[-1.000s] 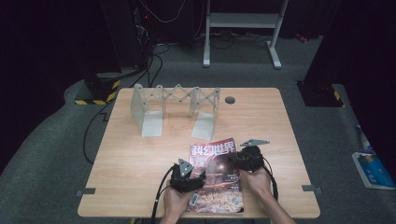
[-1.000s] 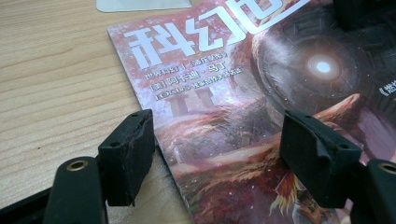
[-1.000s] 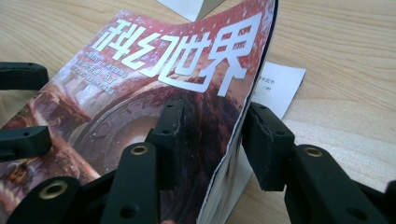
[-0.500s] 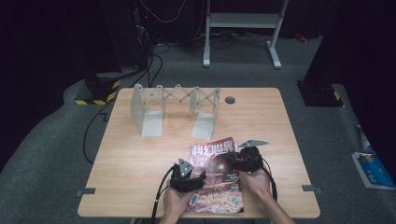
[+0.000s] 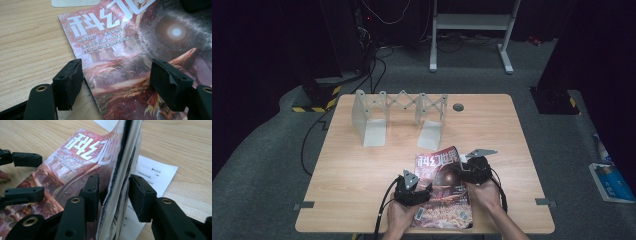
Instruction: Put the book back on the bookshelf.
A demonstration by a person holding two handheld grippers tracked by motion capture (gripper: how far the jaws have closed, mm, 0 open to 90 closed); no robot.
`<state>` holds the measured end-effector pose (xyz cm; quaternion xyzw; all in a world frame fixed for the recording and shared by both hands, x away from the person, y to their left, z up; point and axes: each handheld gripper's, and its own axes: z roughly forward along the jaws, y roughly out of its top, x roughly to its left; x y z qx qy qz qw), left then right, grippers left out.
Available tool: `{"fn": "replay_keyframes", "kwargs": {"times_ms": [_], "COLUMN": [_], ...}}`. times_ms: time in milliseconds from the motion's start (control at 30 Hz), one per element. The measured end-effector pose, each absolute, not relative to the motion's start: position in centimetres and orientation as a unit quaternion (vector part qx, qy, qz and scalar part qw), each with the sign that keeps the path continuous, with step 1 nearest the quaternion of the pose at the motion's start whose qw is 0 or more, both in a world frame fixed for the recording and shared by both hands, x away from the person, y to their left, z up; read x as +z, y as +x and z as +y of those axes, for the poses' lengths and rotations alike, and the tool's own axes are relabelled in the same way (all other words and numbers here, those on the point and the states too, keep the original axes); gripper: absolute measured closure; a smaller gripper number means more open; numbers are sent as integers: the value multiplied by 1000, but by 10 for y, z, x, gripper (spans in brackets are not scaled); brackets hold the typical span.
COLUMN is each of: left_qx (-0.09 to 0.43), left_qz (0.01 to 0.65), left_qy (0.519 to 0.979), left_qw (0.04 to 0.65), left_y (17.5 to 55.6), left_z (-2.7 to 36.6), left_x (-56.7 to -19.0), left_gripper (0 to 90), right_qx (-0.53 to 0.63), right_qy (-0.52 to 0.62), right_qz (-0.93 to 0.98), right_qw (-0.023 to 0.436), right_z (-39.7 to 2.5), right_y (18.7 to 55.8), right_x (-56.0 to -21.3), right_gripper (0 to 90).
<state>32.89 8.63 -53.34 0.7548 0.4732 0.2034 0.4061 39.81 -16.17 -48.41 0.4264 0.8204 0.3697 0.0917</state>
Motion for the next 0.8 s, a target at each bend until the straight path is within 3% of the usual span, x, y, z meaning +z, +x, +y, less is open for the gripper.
{"fn": "replay_keyframes", "kwargs": {"times_ms": [167, 400, 800], "left_qx": [202, 200, 181], "left_qz": [473, 472, 469], "left_qy": [755, 758, 763], "left_qw": [406, 404, 406], "left_y": [329, 331, 334], "left_z": [86, 87, 90], "left_x": [-533, -533, -531], "left_gripper": [266, 263, 255], "right_qx": [358, 367, 369], "right_qy": [429, 419, 402], "right_qz": [825, 827, 832], "right_qw": [86, 81, 96], "right_z": [-157, -152, -148], "right_y": [402, 401, 394], "right_x": [-487, -490, -486], "right_gripper": [565, 705, 801]}}
